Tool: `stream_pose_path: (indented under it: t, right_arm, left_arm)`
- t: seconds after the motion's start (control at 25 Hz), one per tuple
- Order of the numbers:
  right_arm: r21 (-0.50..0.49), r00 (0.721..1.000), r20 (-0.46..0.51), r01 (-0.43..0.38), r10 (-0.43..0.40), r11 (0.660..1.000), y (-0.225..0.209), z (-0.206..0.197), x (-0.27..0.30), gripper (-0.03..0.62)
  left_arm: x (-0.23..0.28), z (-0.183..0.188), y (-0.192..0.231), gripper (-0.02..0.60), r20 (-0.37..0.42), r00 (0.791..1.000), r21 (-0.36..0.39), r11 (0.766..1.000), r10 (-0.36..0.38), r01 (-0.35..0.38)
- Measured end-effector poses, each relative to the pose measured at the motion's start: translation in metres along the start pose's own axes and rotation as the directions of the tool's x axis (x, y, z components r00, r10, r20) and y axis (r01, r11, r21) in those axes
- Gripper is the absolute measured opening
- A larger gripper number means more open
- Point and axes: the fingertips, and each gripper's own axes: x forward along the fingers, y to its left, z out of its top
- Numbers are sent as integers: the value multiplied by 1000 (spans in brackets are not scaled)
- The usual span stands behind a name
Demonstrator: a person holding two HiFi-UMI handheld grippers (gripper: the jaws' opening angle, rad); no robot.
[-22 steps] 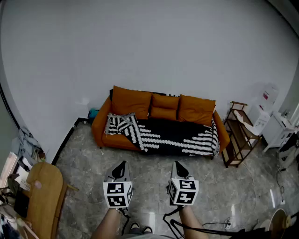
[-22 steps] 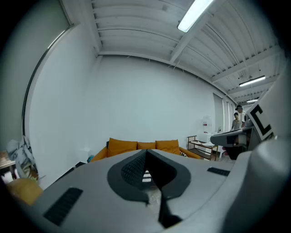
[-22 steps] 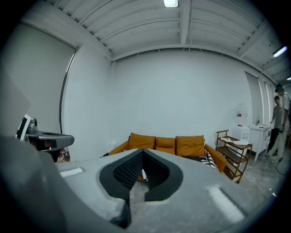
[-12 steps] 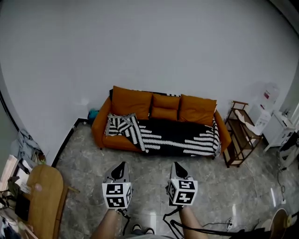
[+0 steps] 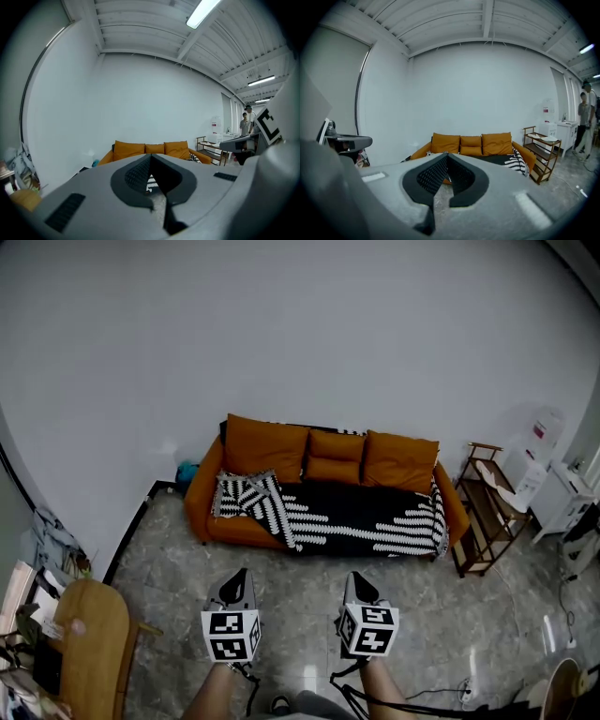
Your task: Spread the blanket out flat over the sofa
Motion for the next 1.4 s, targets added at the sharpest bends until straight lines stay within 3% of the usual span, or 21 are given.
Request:
stream_pose_path:
  t: [0.44, 0.68, 1.4]
  right_arm:
    - [-18, 1000, -29, 6, -7, 1000, 2, -1, 43, 5]
    - [-18, 1000, -18, -6, 6, 1000, -5, 17, 81, 5]
    - [-66, 999, -16, -50, 49, 997, -50, 81, 210, 5]
  left_arm:
    - [35, -7, 19, 5, -13, 1000, -29, 1000, 2, -2]
    - [72, 1, 35, 5, -12, 1000, -75, 997, 24, -25]
    - [202, 46, 49, 5, 5, 997, -80, 994, 78, -77]
